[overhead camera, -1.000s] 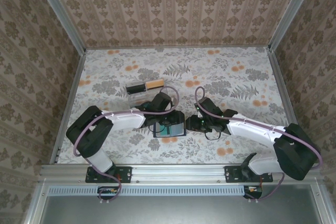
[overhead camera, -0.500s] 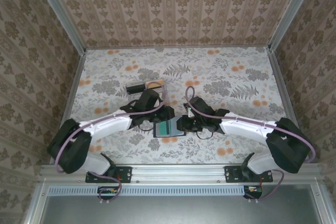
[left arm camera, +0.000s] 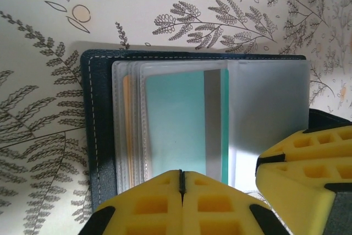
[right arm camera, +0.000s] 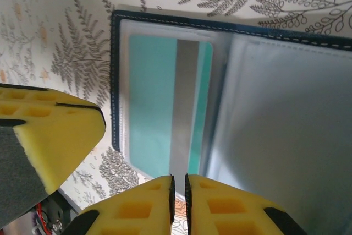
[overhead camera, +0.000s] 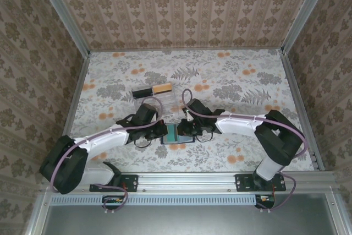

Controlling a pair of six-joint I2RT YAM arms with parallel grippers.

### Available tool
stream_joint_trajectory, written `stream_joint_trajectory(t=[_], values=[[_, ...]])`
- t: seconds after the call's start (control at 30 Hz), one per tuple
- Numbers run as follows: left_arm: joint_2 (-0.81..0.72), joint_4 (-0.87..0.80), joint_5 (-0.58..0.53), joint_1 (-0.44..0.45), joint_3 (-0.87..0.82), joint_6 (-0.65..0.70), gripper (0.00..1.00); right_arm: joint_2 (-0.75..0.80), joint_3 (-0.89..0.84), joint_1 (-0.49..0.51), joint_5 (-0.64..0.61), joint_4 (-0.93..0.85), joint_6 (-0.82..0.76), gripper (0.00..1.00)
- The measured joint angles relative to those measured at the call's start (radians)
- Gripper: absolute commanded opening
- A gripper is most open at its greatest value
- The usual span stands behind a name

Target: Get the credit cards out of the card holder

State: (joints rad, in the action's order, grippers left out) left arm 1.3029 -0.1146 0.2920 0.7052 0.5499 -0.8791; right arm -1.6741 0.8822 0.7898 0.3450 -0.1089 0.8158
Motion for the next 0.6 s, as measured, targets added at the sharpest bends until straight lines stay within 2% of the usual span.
stream_joint_trajectory(t=[0.17,0.6], values=[[0.045,0.016,0.0,0.0,-0.002,0.0,0.0,-0.023,0.002,-0.008,0.003,0.0,0.0,0.21],[0.054,0.033,-0.002,0.0,-0.024,-0.003,0.0,-0.072,0.021,-0.015,0.021,0.016,0.0,0.2]])
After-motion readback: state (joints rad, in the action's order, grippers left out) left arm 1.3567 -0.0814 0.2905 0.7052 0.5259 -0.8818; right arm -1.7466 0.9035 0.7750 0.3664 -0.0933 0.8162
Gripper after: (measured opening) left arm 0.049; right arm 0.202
